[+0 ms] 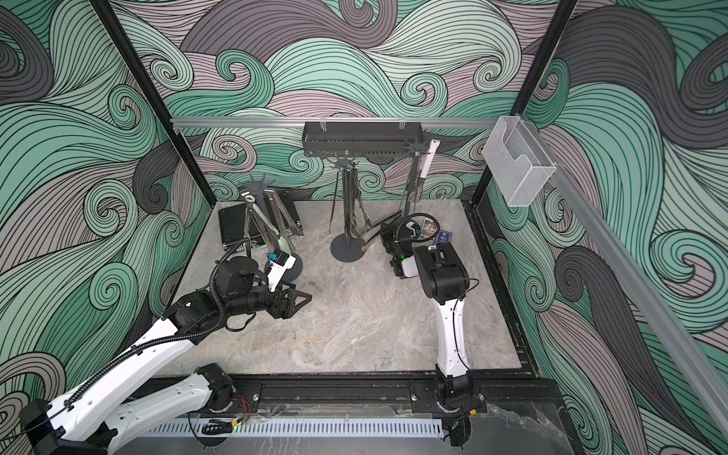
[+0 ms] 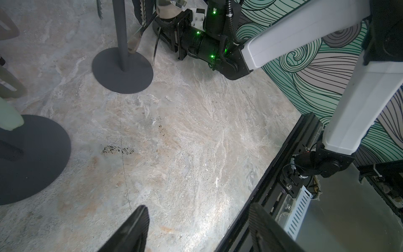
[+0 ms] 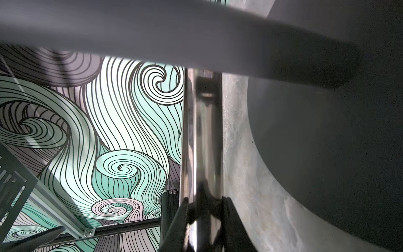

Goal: Hang food tongs on kitchen utensil racks
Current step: Pick up the food tongs from the center of the board.

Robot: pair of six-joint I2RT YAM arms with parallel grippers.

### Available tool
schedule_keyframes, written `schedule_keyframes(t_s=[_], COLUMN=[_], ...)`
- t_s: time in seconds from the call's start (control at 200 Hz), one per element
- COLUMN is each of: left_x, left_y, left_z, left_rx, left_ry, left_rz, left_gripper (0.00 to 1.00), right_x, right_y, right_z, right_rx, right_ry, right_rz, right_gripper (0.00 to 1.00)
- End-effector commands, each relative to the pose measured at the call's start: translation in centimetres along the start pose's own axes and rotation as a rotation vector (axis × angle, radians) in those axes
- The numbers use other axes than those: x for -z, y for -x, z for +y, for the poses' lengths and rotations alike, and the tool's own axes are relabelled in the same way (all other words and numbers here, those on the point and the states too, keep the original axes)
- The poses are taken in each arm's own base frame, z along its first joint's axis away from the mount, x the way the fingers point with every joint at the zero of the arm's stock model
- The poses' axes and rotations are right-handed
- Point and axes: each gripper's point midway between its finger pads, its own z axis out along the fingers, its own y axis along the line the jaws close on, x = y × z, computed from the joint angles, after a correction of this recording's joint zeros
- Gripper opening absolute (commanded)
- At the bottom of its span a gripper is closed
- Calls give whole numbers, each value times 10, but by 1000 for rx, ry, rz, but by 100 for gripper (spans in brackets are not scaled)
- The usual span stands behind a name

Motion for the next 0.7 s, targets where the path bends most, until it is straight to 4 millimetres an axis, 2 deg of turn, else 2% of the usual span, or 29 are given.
schedule_keyframes(t_s=[0.0, 0.22, 0.36, 0.695], left_x=[3, 5, 8, 12], left_y=[5, 5, 6, 7], left_z=[-1, -3, -4, -6], left_rx=[5, 4, 1, -3], left_ry=[-9, -16, -18, -20], left_rz=[-28, -34, -41, -46], left_gripper=[73, 73, 73, 73], right_x=[8, 15, 27, 77], right_y=[2, -15, -28, -54], right_z=[30, 34, 29, 12], right_rx=[20, 43, 72, 168], right_ry=[78, 105, 99, 62], right_rz=[24, 150, 233, 387], right_gripper=[20, 20, 19, 19])
